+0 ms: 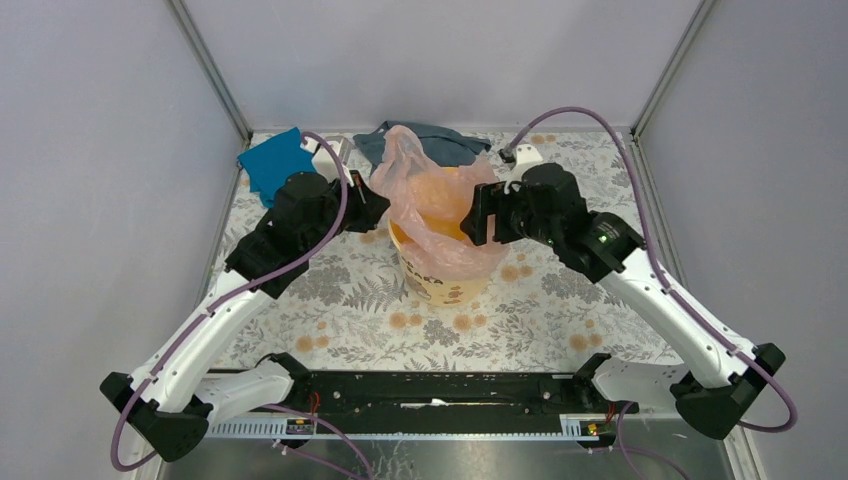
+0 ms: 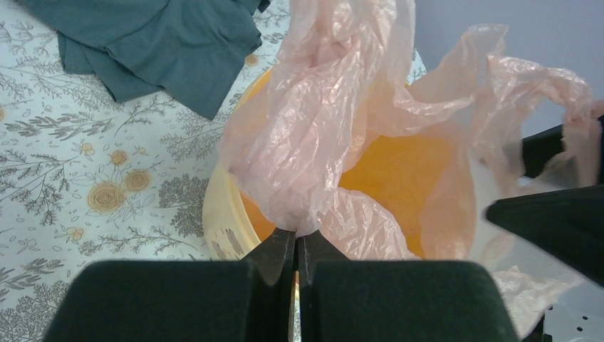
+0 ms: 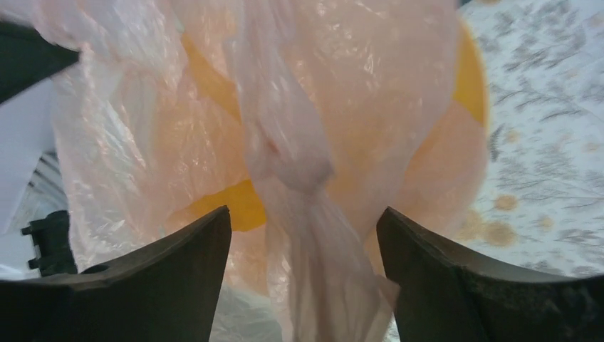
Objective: Put the trash bags into the trash bin
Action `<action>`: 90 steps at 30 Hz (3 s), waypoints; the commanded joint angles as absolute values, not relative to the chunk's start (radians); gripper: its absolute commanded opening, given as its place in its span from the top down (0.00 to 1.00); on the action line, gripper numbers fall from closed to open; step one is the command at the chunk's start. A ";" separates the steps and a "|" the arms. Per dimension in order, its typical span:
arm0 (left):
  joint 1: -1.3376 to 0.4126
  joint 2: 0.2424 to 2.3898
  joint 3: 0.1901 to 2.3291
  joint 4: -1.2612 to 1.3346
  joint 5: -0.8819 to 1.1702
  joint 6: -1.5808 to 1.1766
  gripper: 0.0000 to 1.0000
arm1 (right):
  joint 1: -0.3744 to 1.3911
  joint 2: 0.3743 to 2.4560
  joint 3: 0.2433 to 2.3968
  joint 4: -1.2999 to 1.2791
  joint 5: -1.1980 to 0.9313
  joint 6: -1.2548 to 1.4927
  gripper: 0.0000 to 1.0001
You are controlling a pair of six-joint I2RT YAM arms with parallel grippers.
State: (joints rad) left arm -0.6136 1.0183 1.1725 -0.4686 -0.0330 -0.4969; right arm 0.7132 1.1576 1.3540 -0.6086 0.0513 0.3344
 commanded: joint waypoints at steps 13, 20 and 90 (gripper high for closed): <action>-0.609 1.012 1.166 -0.190 0.113 -0.483 1.00 | 0.710 1.428 1.206 -0.029 0.305 0.452 0.76; -0.609 1.017 1.119 -0.168 0.067 -0.472 1.00 | 0.710 1.286 1.263 -0.307 0.259 0.360 0.36; -0.609 0.913 1.042 -0.332 0.114 -0.591 0.81 | 0.667 1.164 1.189 -0.281 0.044 0.036 0.22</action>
State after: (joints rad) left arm -0.6136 0.9066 0.9768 -0.3012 0.1276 -0.6392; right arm 0.7013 1.2194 1.2236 -0.4046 0.1379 0.0731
